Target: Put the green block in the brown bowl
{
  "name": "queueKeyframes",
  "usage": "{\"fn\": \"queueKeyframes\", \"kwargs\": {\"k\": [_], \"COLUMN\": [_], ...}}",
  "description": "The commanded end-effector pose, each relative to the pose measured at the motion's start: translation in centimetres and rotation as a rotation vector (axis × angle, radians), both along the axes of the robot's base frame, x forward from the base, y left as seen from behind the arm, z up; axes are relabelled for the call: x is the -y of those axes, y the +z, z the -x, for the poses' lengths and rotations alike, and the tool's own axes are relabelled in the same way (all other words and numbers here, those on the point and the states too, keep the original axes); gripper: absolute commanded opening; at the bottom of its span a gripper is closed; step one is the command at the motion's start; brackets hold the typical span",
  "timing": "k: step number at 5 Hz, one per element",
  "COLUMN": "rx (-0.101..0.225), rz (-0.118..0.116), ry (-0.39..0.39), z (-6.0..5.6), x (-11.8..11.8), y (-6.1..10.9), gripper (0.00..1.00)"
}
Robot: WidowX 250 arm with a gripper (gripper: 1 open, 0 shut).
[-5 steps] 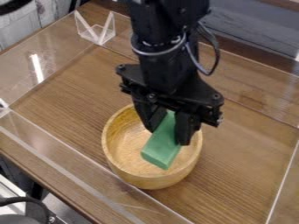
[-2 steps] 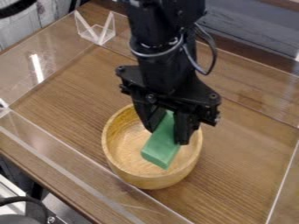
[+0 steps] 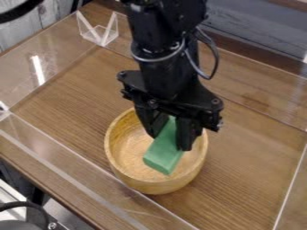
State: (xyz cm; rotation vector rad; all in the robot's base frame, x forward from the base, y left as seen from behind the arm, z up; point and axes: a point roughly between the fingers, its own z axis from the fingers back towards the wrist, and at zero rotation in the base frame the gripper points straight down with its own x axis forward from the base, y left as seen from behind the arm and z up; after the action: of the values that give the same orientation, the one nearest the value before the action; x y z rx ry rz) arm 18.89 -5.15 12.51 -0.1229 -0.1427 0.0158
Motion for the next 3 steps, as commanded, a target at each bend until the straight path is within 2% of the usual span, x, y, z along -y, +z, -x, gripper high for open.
{"fn": "queueKeyframes", "kwargs": {"k": [1, 3], "rx": [0.03, 0.029], "rz": [0.008, 0.015], "ry": [0.007, 0.009], "z": [-0.51, -0.62], "x": [-0.17, -0.36], "y": [0.54, 0.3], "gripper": [0.0, 0.0]}}
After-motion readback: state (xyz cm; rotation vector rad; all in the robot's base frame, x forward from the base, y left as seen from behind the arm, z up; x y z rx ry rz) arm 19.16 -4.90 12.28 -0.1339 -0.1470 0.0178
